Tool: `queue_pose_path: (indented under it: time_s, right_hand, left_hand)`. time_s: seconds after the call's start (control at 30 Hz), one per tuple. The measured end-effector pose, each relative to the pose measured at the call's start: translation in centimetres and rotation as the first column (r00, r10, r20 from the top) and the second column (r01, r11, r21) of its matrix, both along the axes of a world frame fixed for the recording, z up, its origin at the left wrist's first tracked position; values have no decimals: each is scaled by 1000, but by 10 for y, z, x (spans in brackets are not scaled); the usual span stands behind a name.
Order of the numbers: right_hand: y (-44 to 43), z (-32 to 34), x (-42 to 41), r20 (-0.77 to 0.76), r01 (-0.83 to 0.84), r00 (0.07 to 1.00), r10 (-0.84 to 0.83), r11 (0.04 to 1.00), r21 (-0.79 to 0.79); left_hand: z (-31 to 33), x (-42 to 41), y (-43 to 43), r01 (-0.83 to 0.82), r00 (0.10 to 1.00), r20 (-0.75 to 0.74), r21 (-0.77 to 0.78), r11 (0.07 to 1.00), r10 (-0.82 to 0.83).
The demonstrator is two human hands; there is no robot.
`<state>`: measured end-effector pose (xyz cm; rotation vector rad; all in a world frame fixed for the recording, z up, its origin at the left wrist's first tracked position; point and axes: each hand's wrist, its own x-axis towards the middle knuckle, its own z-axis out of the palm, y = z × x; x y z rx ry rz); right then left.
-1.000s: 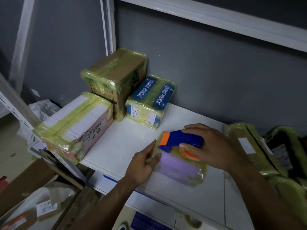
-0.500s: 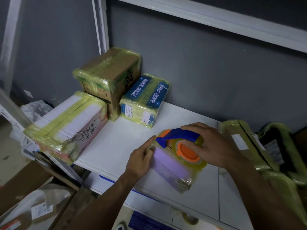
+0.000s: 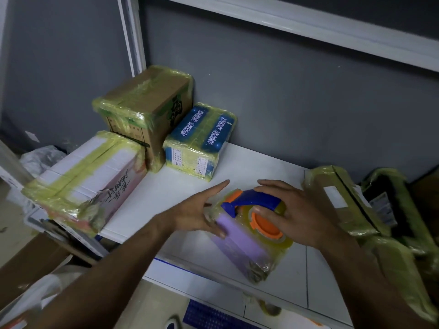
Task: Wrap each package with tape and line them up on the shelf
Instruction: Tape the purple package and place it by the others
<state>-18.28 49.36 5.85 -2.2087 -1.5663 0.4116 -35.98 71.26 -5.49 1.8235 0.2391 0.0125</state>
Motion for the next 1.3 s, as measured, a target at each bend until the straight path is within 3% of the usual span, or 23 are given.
queue_pose_path:
  time_s: [0.13,0.27,0.57,0.73,1.1,1.3]
  right_hand:
    - [1,-2,-1,-34,-10,999,10,1000,10]
    - [0,-3,-2,-99,10,995,-8,1000,21]
    - [-1,8,-7,-107,41,994,-38,999,26]
    - [-20,6,-2,-189,60,980,-53,998,32]
    - [-11,-1,-12,-151,30,988,-24,999,43]
    - [12,-1,-11,-272,56,960,-57,998,-10]
  left_hand:
    - [18,27,6,189,982,-53,165,968,-183]
    - [13,35,8,221,974,-2,206,953,-225]
    - [4,35,13,167,986,-32,257,952,-164]
    - [1,34,14,182,983,-44,305,935,-177]
    - [5,27,35,159,986,-26,424,892,-163]
    - [16,6,49,133,991,-68,486,864,-114]
